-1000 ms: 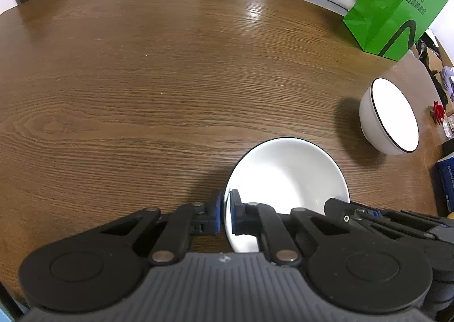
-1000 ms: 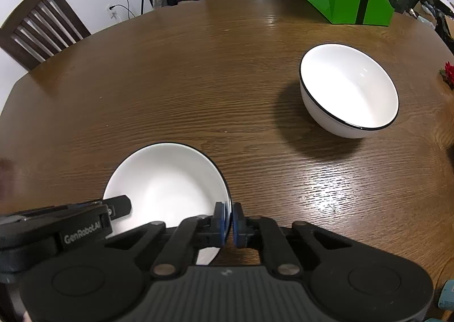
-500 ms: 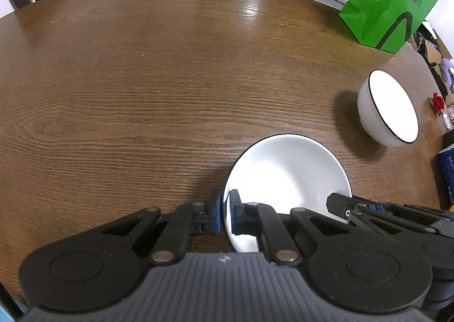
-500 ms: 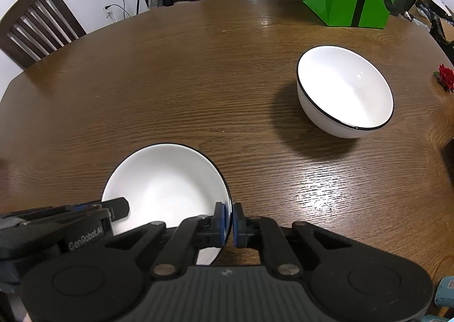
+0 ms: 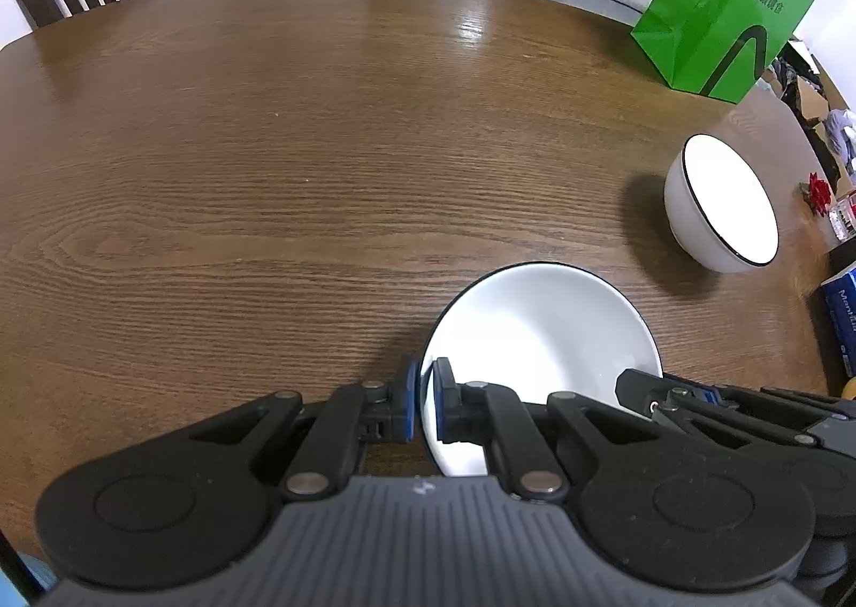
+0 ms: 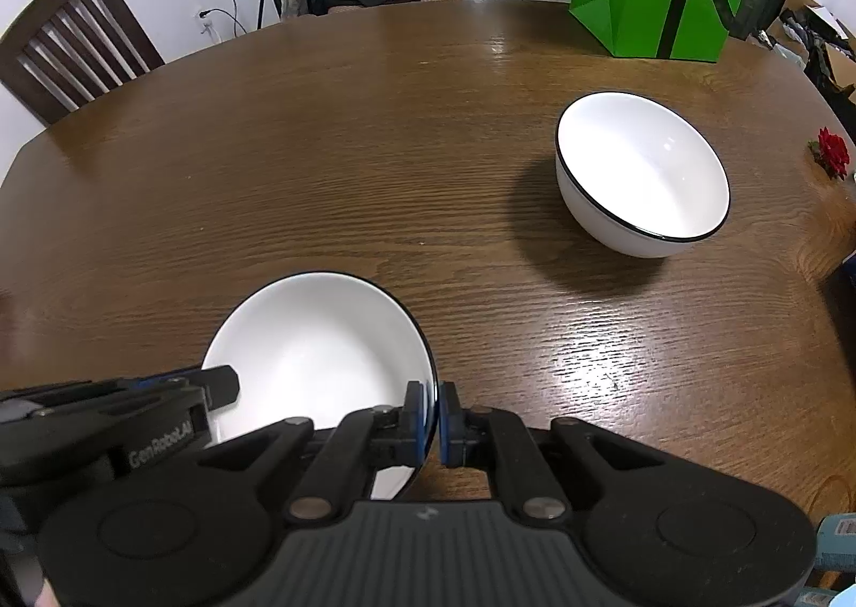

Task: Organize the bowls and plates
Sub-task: 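Lift the white bowl with both grippers and carry it toward the blue bowl, then lower the white bowl into the blue bowl with both grippers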

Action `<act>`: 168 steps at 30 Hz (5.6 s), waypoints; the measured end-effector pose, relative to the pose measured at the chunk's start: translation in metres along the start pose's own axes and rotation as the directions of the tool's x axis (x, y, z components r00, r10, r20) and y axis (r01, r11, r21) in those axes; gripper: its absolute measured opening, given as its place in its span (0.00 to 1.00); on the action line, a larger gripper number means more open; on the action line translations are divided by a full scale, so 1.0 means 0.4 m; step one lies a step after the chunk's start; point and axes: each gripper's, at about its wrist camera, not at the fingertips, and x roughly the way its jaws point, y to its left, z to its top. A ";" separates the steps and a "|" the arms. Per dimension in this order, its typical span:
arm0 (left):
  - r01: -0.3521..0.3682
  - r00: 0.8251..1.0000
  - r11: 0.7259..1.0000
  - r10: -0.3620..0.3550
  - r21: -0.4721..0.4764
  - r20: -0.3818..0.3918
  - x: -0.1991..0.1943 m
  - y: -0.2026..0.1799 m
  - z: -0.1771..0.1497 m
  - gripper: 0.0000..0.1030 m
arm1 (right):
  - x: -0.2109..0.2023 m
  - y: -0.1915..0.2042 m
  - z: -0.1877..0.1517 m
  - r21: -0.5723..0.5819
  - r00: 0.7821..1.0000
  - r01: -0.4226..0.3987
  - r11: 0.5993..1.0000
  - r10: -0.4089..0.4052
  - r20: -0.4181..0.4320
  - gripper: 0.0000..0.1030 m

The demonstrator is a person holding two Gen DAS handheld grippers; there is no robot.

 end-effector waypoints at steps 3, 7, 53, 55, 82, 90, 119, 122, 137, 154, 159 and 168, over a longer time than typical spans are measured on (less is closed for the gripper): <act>0.001 1.000 1.000 -0.001 -0.002 0.008 -0.009 0.001 -0.004 0.07 | -0.006 0.000 -0.002 -0.001 1.000 0.000 1.000 0.000 0.003 0.05; 0.004 1.000 1.000 -0.004 -0.007 0.013 -0.020 0.003 -0.007 0.07 | -0.021 0.003 -0.009 0.000 1.000 -0.001 1.000 0.001 0.009 0.05; 0.014 0.989 0.998 -0.004 -0.068 0.148 -0.275 0.047 -0.207 0.07 | -0.260 0.056 -0.201 -0.057 0.993 -0.028 0.998 0.035 0.111 0.05; 0.013 0.988 0.997 -0.001 -0.072 0.153 -0.285 0.048 -0.217 0.07 | -0.271 0.059 -0.213 -0.062 0.993 -0.031 0.998 0.038 0.115 0.05; -0.004 0.980 0.992 0.029 -0.127 0.196 -0.396 0.050 -0.367 0.07 | -0.379 0.076 -0.359 -0.115 0.988 -0.057 0.992 0.073 0.137 0.05; -0.015 0.977 0.991 0.043 -0.136 0.207 -0.427 0.048 -0.395 0.07 | -0.403 0.081 -0.379 -0.126 0.986 -0.070 0.990 0.088 0.141 0.05; -0.019 0.975 0.987 0.054 -0.161 0.214 -0.469 0.191 -0.434 0.07 | -0.408 0.219 -0.436 -0.138 0.986 -0.100 0.985 0.118 0.121 0.06; -0.021 0.975 0.985 0.057 -0.169 0.214 -0.478 0.218 -0.437 0.07 | -0.409 0.246 -0.436 -0.143 0.985 -0.104 0.984 0.121 0.120 0.06; -0.037 0.974 0.976 0.083 -0.215 0.211 -0.514 0.353 -0.457 0.07 | -0.413 0.389 -0.452 -0.187 0.984 -0.122 0.975 0.143 0.104 0.06; -0.053 0.976 0.966 0.104 -0.253 0.193 -0.526 0.490 -0.468 0.07 | -0.392 0.539 -0.470 -0.231 0.985 -0.136 0.963 0.157 0.072 0.06; -0.055 0.977 0.965 0.105 -0.257 0.183 -0.519 0.527 -0.467 0.07 | -0.379 0.570 -0.476 -0.236 0.986 -0.139 0.962 0.157 0.060 0.06; -0.053 0.981 0.966 0.097 -0.254 0.166 -0.499 0.575 -0.463 0.07 | -0.354 0.619 -0.469 -0.234 0.988 -0.135 0.963 0.149 0.045 0.06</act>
